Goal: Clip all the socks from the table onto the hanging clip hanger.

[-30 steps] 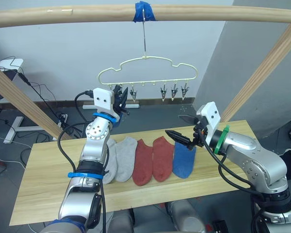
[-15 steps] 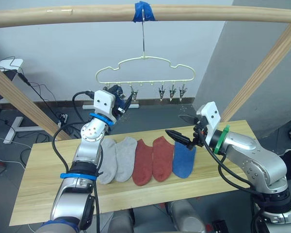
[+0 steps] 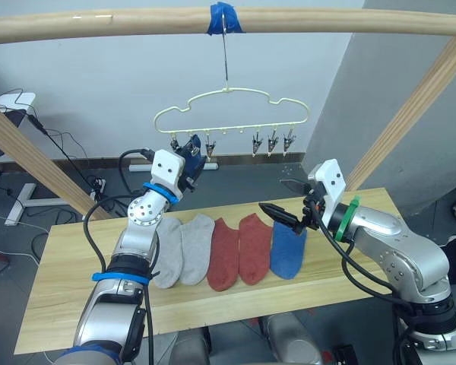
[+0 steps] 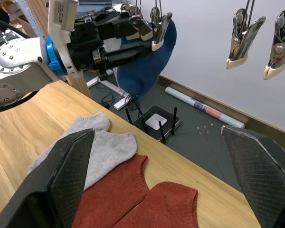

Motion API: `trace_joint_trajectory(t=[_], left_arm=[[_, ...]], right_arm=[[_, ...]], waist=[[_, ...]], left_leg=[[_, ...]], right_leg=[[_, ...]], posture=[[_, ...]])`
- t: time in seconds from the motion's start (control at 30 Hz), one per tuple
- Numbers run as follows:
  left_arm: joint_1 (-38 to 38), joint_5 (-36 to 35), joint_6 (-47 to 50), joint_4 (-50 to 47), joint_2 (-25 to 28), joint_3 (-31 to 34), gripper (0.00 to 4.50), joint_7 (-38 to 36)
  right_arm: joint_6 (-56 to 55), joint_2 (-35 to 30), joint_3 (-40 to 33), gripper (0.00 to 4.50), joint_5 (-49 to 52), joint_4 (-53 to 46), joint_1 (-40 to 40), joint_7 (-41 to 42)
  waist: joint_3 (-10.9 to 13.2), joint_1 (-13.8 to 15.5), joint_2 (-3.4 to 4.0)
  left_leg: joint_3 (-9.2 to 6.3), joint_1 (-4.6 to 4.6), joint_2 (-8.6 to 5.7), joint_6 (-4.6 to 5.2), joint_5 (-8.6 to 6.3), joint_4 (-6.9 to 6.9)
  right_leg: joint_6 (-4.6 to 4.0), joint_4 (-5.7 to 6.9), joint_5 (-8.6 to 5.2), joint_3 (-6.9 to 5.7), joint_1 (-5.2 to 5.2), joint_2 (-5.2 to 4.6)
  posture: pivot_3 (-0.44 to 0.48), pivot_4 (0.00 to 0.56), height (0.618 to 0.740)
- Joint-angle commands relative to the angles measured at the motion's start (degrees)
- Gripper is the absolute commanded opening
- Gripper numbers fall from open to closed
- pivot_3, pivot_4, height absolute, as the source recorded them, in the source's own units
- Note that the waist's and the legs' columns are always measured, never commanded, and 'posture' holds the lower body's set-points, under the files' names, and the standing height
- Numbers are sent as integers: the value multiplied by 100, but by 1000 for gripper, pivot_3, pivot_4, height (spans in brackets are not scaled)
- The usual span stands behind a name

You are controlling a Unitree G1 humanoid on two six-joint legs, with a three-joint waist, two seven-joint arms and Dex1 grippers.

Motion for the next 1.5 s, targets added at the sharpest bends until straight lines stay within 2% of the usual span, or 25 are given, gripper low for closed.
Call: trace_joint_trajectory(t=[0.03,0.13,0.17,0.4,0.57,0.8,1.0,1.33,1.5], left_arm=[[-114,6,-156,-46,32,-6,1158,24],[-122,0,-169,-41,19,3,123,46],[-124,2,-171,-37,17,3,14,53],[24,-201,134,-298,-148,95,14,96],[547,-552,1160,-1209,-646,96,14,230],[835,-929,2185,-2043,-1118,191,14,507],[852,-806,2274,-2173,-1131,178,14,663],[714,-623,1938,-2029,-943,99,2903,585],[592,-647,1833,-1974,-953,154,2903,643]], right_arm=[[-129,2,-90,4500,19,-164,-44,-22],[-130,-9,-91,4500,16,-184,-23,-21],[-125,-11,-91,4500,18,-189,-20,-21],[-133,-23,-97,4500,10,-184,-25,-18],[-137,-33,-100,4500,7,-177,-27,-13],[-151,-47,-101,4500,-1,-149,-41,2],[-162,-59,-96,4500,-6,-143,-43,6],[-165,-69,-103,4500,-7,-130,-55,12],[-163,-76,-105,4500,-10,-135,-57,6]], waist=[[0,0,0],[0,-1,0],[0,-2,0],[0,-1,0],[-1,-1,1],[-2,-10,-1],[-2,-9,-1],[-3,-6,-1],[-2,-6,-1]], left_leg=[[0,0,0,0,0,0],[0,0,0,0,0,0],[0,0,0,0,0,0],[0,0,0,0,0,1],[0,0,0,0,0,1],[1,13,0,1,1,6],[2,15,0,2,2,6],[3,13,0,2,2,6],[3,12,0,2,2,6]], right_leg=[[0,0,0,0,0,0],[0,0,0,0,0,0],[0,0,0,0,0,0],[0,1,0,0,1,0],[0,1,0,1,1,-1],[2,12,2,2,10,1],[2,14,2,4,10,3],[2,10,2,5,9,2],[2,10,2,5,9,2]], posture=[[-227,192,740],[-227,192,740],[-228,192,740],[-228,192,740],[-228,193,740],[-227,192,740],[-228,191,740],[-227,192,740],[-230,189,740]])
